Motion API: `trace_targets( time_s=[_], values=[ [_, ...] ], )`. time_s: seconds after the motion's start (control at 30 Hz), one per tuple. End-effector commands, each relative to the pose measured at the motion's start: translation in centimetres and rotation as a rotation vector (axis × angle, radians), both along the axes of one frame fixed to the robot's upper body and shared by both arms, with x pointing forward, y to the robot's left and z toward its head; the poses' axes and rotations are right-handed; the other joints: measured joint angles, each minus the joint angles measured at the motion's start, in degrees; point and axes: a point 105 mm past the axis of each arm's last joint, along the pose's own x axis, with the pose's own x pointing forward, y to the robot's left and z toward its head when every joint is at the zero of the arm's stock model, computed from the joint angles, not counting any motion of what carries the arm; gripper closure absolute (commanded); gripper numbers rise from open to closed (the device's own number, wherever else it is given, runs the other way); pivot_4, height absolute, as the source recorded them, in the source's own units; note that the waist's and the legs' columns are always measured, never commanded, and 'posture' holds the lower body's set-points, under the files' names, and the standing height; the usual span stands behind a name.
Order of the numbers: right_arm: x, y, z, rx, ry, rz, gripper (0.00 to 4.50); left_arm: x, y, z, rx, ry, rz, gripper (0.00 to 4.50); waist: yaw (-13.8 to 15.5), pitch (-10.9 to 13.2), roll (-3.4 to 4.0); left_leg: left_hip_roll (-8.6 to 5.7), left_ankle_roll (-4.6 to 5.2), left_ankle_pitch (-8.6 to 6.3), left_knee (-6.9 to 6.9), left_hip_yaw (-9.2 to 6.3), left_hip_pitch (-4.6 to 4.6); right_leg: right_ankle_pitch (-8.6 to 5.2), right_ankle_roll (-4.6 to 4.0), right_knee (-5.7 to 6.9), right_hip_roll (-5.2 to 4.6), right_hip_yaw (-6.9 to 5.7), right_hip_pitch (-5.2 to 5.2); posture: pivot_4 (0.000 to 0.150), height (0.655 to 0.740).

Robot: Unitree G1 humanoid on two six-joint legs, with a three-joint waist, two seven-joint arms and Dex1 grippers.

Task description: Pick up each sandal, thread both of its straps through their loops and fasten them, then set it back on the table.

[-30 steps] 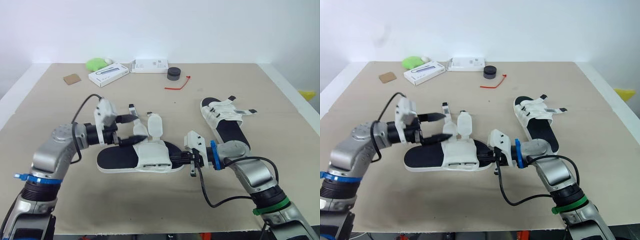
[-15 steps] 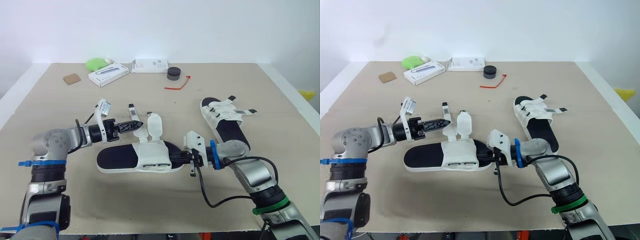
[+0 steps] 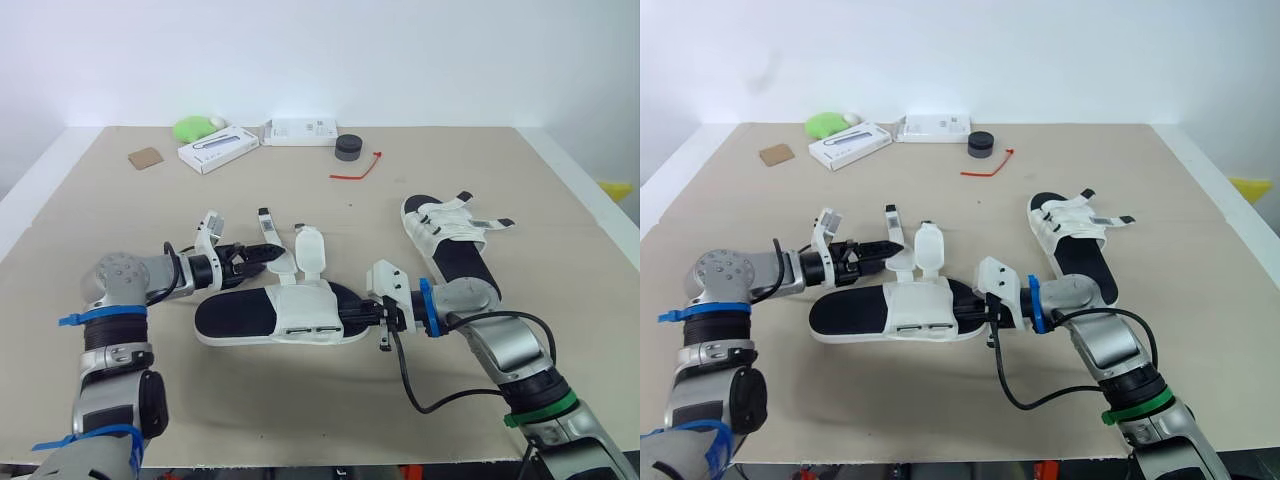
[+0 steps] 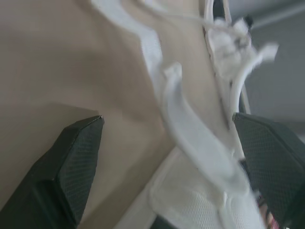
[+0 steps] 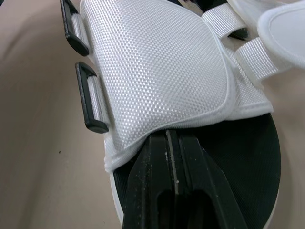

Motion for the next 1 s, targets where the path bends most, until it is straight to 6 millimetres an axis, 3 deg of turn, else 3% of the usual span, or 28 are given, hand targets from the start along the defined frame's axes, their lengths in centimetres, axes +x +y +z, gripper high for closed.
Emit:
trace_targets(
  time_s=[0.03,0.4,0.43,0.5,0.77,0.9,1.0],
  values=[
    [0.2,0.2,1.1,0.015,-0.05,0.019,4.46,1.3,0.3,0.9,-0.068,0.009,0.063,0.0,-0.05,0.0,0.0,-0.01,-0.01,0.01,0.0,0.01,0.0,0.02,0.0,0.0,0.0,0.01,0.0,0.15,0.74],
    [0.4,0.2,1.3,0.012,-0.06,0.02,4.46,2.8,-2.5,2.1,-0.218,0.051,0.034,0.0,-0.07,0.0,-0.01,-0.12,-0.06,0.04,0.0,0.0,-0.03,0.05,0.03,-0.01,-0.06,0.01,-0.01,0.15,0.74],
    [0.4,0.2,1.4,0.012,-0.06,0.02,4.5,2.9,-2.7,2.0,-0.223,0.059,0.031,0.4,-0.09,0.0,-0.01,-0.15,-0.06,0.04,0.0,0.01,-0.03,0.05,0.04,-0.01,-0.06,0.02,-0.01,0.15,0.74],
    [0.4,0.2,1.3,0.01,-0.061,0.021,4.5,2.8,-3.1,2.2,-0.23,0.056,0.012,0.79,-0.11,0.0,-0.01,-0.16,-0.06,0.04,0.0,0.02,-0.03,0.05,0.04,-0.01,-0.06,0.03,-0.01,0.15,0.74],
    [0.4,0.3,1.4,0.009,-0.061,0.025,4.5,3.0,-2.8,2.4,-0.215,0.061,-0.007,4.43,-0.1,0.0,-0.02,-0.22,-0.08,0.05,0.0,0.0,-0.03,0.07,0.06,-0.01,-0.06,0.03,-0.01,0.15,0.74],
    [0.4,0.3,1.3,0.007,-0.061,0.026,4.5,3.2,-2.1,3.0,-0.165,-0.023,0.001,4.48,-0.11,0.0,-0.02,-0.21,-0.09,0.05,-0.01,-0.01,-0.04,0.07,0.06,-0.01,-0.05,0.02,-0.01,0.15,0.74],
    [0.4,0.2,1.3,0.005,-0.061,0.025,4.5,2.8,-2.1,4.0,-0.032,-0.206,-0.031,4.48,-0.14,0.0,-0.02,-0.19,-0.11,0.06,-0.01,-0.01,-0.04,0.07,0.06,-0.01,-0.05,0.03,-0.02,0.15,0.74]
  ],
)
